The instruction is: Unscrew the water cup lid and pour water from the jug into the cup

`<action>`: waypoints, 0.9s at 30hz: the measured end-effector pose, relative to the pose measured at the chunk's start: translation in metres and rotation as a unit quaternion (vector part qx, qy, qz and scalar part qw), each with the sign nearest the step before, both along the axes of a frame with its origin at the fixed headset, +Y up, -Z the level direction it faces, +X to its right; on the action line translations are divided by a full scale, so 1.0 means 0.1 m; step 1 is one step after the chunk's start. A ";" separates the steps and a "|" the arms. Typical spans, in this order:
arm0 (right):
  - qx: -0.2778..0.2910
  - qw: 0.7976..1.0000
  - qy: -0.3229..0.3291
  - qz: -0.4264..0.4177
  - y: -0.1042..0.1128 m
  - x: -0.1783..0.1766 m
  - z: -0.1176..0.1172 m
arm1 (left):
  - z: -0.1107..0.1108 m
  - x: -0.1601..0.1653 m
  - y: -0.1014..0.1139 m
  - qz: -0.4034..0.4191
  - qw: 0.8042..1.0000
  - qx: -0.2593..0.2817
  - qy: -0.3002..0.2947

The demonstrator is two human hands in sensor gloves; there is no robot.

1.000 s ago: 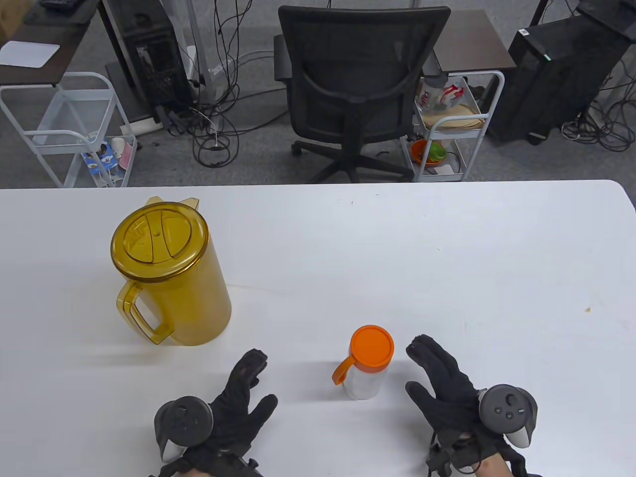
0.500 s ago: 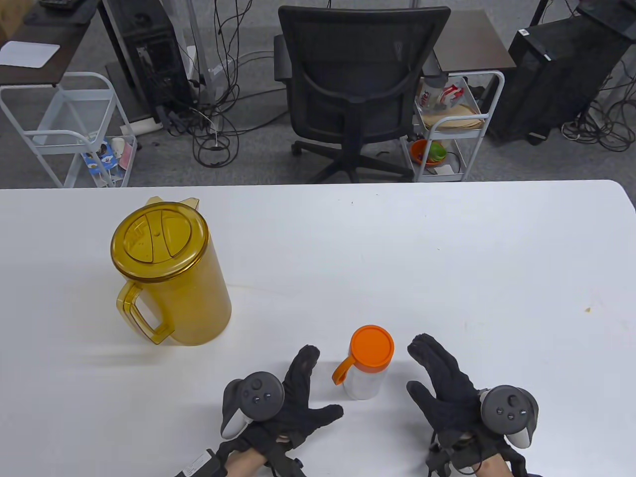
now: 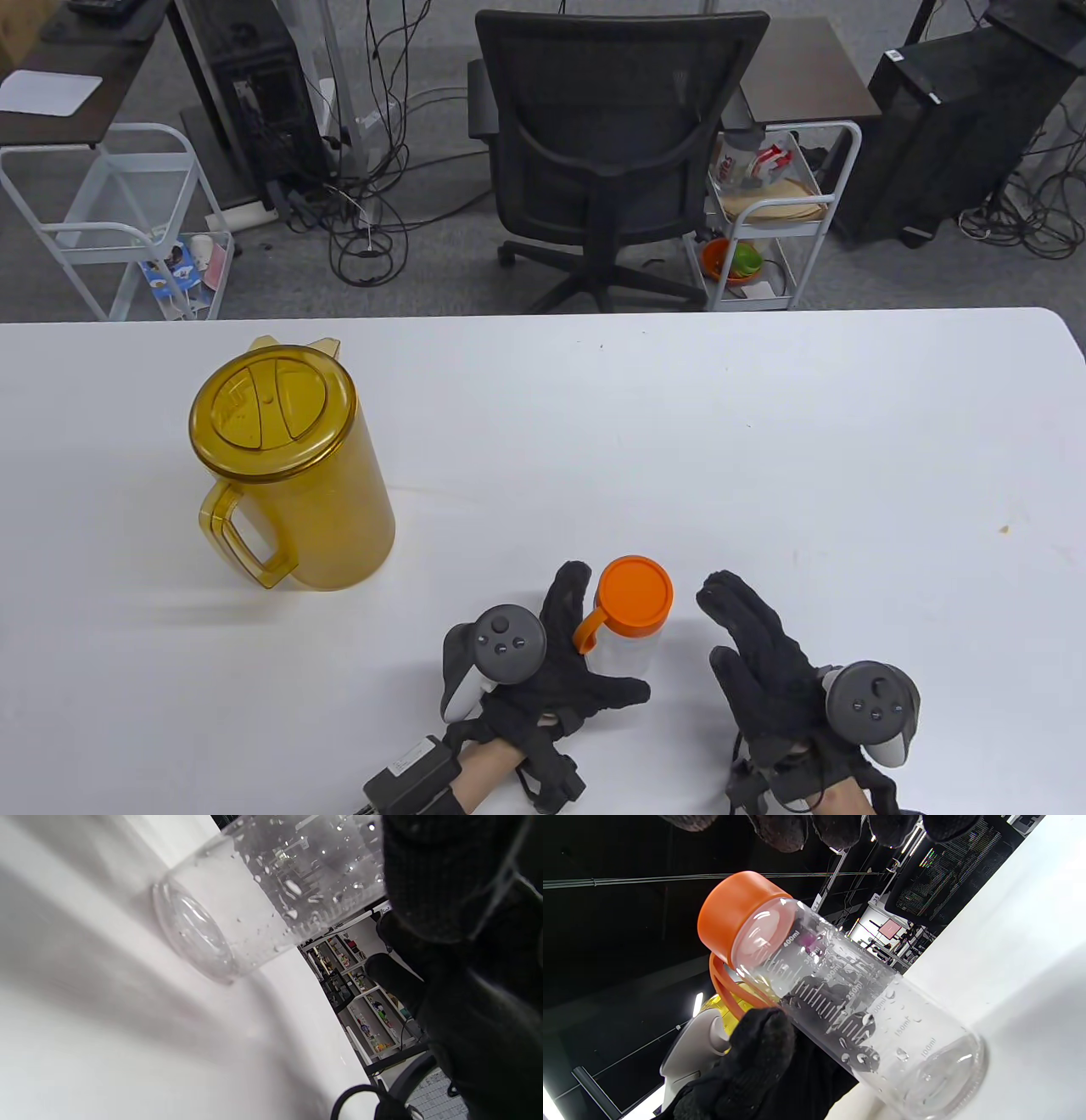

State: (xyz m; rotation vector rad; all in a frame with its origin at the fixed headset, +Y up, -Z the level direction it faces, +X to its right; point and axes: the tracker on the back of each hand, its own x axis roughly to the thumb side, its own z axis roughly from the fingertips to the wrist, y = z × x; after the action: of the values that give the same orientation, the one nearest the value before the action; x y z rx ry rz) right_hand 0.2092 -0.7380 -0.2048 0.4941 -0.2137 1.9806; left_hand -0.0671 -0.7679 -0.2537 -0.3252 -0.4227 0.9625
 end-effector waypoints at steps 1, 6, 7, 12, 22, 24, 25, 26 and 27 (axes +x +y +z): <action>-0.001 1.000 0.001 -0.001 0.00 0.00 0.00 | -0.02 0.02 -0.01 0.003 1.000 -0.010 0.000; -0.002 1.000 0.000 -0.004 0.00 0.01 0.00 | -0.07 0.05 -0.06 0.023 0.999 -0.035 0.009; -0.002 1.000 0.000 -0.004 0.00 0.01 0.00 | -0.08 0.05 -0.06 0.035 0.999 -0.036 0.011; -0.001 1.000 0.004 -0.008 0.01 0.00 0.00 | -0.11 0.14 -0.08 0.088 0.995 -0.040 0.032; -0.003 1.000 0.003 -0.009 0.00 0.01 -0.01 | -0.13 0.15 -0.04 0.087 0.996 -0.016 0.012; -0.006 1.000 0.004 -0.018 -0.01 0.02 -0.02 | -0.15 0.12 -0.02 0.083 0.996 -0.007 0.014; -0.008 1.000 0.002 -0.021 -0.02 0.03 -0.03 | -0.16 0.10 -0.01 0.081 0.997 -0.001 0.012; -0.009 1.000 0.002 -0.023 -0.02 0.04 -0.03 | -0.16 0.09 -0.01 0.080 0.997 0.003 0.012; -0.009 1.000 0.004 -0.025 -0.03 0.05 -0.03 | -0.16 0.06 0.00 0.081 0.997 0.011 0.008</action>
State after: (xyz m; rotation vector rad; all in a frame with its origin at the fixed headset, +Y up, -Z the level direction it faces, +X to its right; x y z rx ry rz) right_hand 0.2141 -0.7405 -0.2081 0.4810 -0.1997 1.9305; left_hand -0.0614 -0.7676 -0.2693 -0.2655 -0.4493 1.1174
